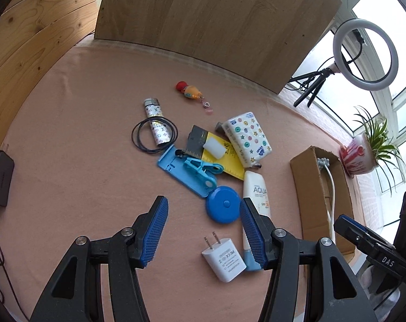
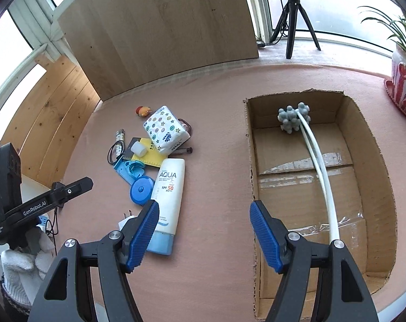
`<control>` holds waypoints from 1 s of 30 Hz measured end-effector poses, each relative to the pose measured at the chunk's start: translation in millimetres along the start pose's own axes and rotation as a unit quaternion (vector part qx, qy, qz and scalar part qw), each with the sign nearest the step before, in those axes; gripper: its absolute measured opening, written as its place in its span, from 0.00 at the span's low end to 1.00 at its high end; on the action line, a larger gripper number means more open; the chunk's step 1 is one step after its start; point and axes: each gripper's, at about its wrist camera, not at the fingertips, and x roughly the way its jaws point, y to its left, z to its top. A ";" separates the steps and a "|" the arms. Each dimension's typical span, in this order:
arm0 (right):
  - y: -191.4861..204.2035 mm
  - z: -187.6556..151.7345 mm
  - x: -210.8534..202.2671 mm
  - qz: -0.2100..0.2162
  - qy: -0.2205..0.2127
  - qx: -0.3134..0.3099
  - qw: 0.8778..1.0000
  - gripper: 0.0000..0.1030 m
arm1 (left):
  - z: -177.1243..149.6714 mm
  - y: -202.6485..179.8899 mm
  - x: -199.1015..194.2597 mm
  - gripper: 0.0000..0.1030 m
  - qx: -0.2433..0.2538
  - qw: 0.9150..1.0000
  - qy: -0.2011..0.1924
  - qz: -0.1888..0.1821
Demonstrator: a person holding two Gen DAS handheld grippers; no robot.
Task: Organize objects
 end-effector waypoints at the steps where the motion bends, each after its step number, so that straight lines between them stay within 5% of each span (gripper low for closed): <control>1: 1.6 -1.0 3.8 0.010 0.007 0.002 1.000 0.65 | -3.3 0.9 2.7 0.57 0.001 1.000 0.004 -0.001; 7: 1.0 -7.6 20.5 0.049 0.038 0.044 0.997 0.65 | -33.5 -27.3 22.6 0.54 0.052 0.997 0.044 -0.028; 13: 1.7 -11.0 23.8 0.062 0.045 0.059 0.995 0.64 | -63.4 -63.2 28.4 0.36 0.115 0.987 0.089 -0.074; 17: 2.5 -10.4 23.7 0.058 0.040 0.061 0.996 0.64 | -78.2 -75.4 31.5 0.35 0.148 0.978 0.111 -0.095; 21: 1.0 -8.9 23.4 0.055 0.037 0.066 0.996 0.61 | -83.8 -74.4 47.3 0.32 0.153 0.974 0.132 -0.101; 30: 1.1 -7.4 24.1 0.050 0.035 0.067 0.996 0.53 | -64.0 -53.6 76.1 0.25 0.127 0.980 0.130 -0.080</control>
